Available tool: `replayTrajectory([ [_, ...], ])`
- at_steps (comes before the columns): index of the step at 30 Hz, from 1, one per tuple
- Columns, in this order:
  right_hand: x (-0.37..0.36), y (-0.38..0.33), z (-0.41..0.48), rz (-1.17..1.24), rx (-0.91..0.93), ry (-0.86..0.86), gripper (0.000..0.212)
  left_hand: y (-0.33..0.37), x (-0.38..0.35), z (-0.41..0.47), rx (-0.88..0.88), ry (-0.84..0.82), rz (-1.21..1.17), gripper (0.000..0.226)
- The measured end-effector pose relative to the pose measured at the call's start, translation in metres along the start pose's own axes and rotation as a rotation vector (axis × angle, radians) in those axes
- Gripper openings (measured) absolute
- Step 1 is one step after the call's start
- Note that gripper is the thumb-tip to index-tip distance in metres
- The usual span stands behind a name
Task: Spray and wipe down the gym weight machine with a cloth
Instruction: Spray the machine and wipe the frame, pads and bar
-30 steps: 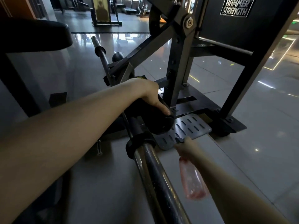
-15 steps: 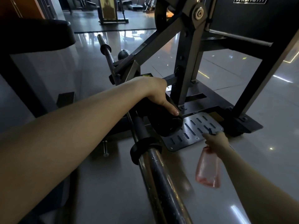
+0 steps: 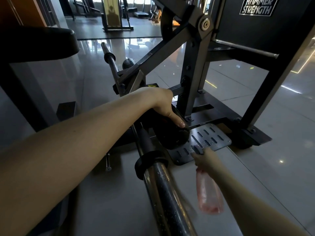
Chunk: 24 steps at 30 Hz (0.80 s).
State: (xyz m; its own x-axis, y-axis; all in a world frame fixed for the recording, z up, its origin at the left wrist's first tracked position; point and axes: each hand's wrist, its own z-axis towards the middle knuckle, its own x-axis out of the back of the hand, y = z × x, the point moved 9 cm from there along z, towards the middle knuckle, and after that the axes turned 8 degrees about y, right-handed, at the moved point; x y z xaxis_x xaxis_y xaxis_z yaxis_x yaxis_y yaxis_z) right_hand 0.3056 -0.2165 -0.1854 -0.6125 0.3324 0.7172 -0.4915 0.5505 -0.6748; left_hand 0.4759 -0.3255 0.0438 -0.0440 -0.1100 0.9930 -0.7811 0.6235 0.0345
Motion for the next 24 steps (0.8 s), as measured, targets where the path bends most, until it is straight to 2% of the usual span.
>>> replayTrajectory([
  [3,0.008,-0.01,0.0,0.002,0.067,0.057,0.037,0.001,0.0,0.001,-0.006,-0.014,0.006,0.071],
  [9,0.054,-0.021,-0.051,0.254,0.147,0.058,0.014,-0.005,-0.004,-0.014,0.091,-0.061,0.076,0.089],
  [11,0.08,-0.023,-0.072,0.276,0.12,0.049,0.016,-0.005,0.001,-0.026,0.128,-0.032,0.082,0.095],
  [13,0.116,-0.033,-0.095,0.282,0.097,0.056,0.028,0.005,0.017,-0.04,0.119,0.022,0.092,0.087],
  [15,0.155,-0.052,-0.115,0.272,0.121,0.055,0.027,0.019,0.037,-0.054,0.121,0.053,0.009,0.071],
  [17,0.195,-0.073,-0.135,0.277,0.142,0.03,0.021,0.041,0.06,-0.073,0.139,0.027,-0.095,0.058],
  [19,0.234,-0.095,-0.155,0.311,0.144,-0.019,0.023,0.074,0.083,-0.092,0.094,-0.047,-0.155,0.054],
  [21,0.281,-0.12,-0.17,0.36,0.151,-0.018,0.021,0.116,0.105,-0.113,0.038,-0.172,-0.242,0.066],
  [24,0.35,-0.163,-0.195,0.486,0.171,-0.037,0.02,0.174,0.126,-0.146,0.094,-0.34,-0.459,0.098],
])
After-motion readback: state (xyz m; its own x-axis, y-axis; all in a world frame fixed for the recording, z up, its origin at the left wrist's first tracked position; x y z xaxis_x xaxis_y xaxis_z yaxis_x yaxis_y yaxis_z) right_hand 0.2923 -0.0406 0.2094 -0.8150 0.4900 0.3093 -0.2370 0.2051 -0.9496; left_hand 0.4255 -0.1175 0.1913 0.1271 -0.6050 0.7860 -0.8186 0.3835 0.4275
